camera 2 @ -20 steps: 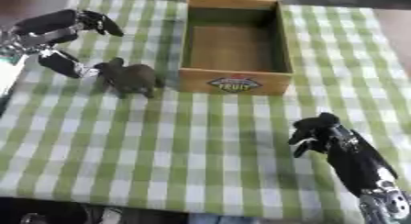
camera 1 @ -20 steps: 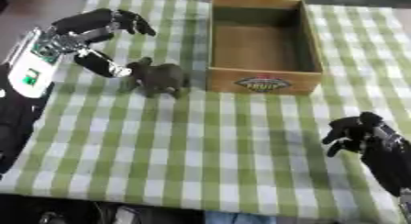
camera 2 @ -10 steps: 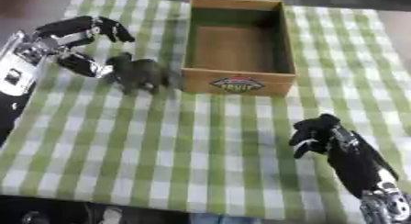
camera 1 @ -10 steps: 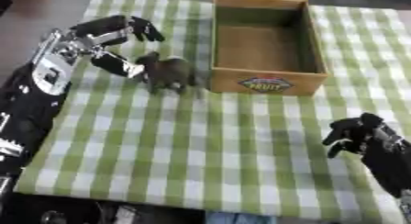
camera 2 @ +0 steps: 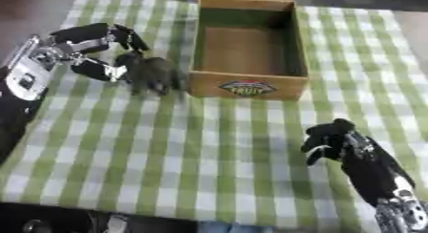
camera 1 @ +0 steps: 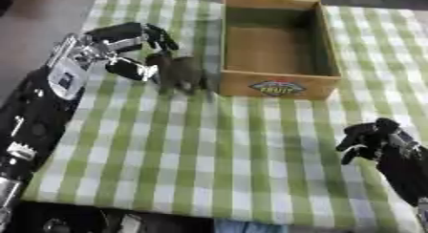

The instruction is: Pick up objects on the table and place them in the box.

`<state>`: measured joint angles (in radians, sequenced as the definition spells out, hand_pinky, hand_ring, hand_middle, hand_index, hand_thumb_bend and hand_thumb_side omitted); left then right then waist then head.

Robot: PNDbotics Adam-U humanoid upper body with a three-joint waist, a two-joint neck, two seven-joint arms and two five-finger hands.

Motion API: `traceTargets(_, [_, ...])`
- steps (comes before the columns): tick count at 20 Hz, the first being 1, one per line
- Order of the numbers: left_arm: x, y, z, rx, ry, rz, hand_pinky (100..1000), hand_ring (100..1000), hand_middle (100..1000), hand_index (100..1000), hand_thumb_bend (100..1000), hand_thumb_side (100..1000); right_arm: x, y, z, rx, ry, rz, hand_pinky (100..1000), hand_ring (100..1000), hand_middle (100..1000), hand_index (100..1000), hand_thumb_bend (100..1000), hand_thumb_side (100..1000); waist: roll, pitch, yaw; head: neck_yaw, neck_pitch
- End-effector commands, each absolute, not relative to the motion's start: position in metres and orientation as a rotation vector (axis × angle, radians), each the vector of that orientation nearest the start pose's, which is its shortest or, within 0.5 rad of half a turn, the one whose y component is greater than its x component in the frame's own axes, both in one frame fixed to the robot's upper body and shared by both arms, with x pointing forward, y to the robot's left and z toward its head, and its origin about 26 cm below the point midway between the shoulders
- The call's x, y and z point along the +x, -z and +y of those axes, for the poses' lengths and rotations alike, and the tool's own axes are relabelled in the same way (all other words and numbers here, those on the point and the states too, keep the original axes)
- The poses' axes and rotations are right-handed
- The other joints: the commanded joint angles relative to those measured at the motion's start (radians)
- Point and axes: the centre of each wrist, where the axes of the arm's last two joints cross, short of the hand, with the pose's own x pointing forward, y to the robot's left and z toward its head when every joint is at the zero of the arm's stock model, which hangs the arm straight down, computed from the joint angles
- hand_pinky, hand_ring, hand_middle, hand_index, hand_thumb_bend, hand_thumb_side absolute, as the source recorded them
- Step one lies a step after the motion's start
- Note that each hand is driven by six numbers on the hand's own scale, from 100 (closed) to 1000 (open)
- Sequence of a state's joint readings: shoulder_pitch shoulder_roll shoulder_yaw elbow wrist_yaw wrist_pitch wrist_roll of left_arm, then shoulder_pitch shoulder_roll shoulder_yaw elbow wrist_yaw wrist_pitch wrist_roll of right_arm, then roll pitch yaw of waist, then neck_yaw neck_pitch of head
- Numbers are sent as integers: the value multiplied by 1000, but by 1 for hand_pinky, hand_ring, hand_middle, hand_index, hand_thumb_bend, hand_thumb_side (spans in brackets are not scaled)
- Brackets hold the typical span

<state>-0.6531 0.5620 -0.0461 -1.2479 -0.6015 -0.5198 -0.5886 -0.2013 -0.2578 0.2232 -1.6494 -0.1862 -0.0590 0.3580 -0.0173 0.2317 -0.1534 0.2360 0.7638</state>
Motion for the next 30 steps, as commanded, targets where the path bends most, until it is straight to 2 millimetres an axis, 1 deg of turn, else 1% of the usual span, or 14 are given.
traceTargets(1, [420, -191, 339, 448, 2180, -1465, 750, 781, 754, 861, 316, 146, 317, -69, -224, 422, -647, -1782, 484, 612, 546, 702, 100, 980, 3, -17, -2, 4, 6])
traceTargets(12, [416, -196, 334, 395, 2238, -1519, 746, 778, 751, 856, 285, 143, 317, -70, -224, 422, -648, -1784, 484, 612, 546, 702, 100, 975, 6, -20, -1, 4, 6])
traceTargets(14, [415, -196, 332, 384, 2255, -1528, 745, 777, 751, 856, 290, 141, 317, -70, -224, 423, -649, -1784, 484, 612, 546, 702, 100, 975, 6, -21, -2, 4, 6])
traceTargets(19, [411, -200, 326, 376, 2297, -1554, 747, 778, 751, 858, 318, 177, 317, -69, -225, 422, -647, -1781, 484, 612, 546, 702, 100, 977, 7, -22, -2, 4, 6])
traceTargets(30, [412, -201, 316, 365, 2336, -1567, 743, 773, 744, 856, 315, 196, 317, -69, -224, 424, -648, -1779, 484, 612, 546, 702, 100, 980, 8, -20, -4, 6, 6])
